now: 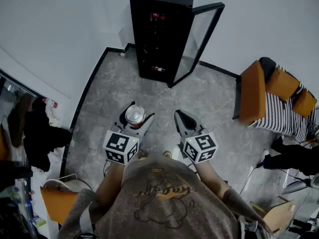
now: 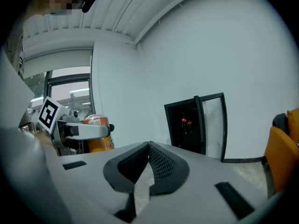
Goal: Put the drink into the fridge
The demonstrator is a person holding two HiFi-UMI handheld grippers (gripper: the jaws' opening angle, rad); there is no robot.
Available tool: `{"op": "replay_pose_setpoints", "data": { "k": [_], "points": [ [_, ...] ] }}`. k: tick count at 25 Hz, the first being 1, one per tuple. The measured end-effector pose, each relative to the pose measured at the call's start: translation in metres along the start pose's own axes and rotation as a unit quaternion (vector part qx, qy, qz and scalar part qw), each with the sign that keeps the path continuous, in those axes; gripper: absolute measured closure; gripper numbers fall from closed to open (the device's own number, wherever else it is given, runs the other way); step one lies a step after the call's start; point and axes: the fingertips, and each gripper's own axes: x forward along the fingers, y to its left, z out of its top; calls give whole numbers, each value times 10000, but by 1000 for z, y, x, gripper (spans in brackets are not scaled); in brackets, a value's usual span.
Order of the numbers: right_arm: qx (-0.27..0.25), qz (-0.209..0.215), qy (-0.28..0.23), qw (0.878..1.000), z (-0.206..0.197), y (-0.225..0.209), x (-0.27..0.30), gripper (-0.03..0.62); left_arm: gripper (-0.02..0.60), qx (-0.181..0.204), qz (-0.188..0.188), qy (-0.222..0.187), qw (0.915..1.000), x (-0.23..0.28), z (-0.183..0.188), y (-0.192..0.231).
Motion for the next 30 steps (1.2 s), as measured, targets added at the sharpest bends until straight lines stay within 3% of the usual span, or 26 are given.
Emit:
{"op": "replay_pose_setpoints", "data": {
  "k": [6,12,30],
  "points": [
    [6,55,-54,10000,0,1,-2,574,249,49,32,14,10000,1,1,0],
    [80,376,-195,9991,7,7,-5,574,249,27,48,37,10000,2,0,-4],
    [114,566,93,9983,-16,-31,-31,574,249,-186,195,-58,9996,31,-9,-34]
  ]
}}
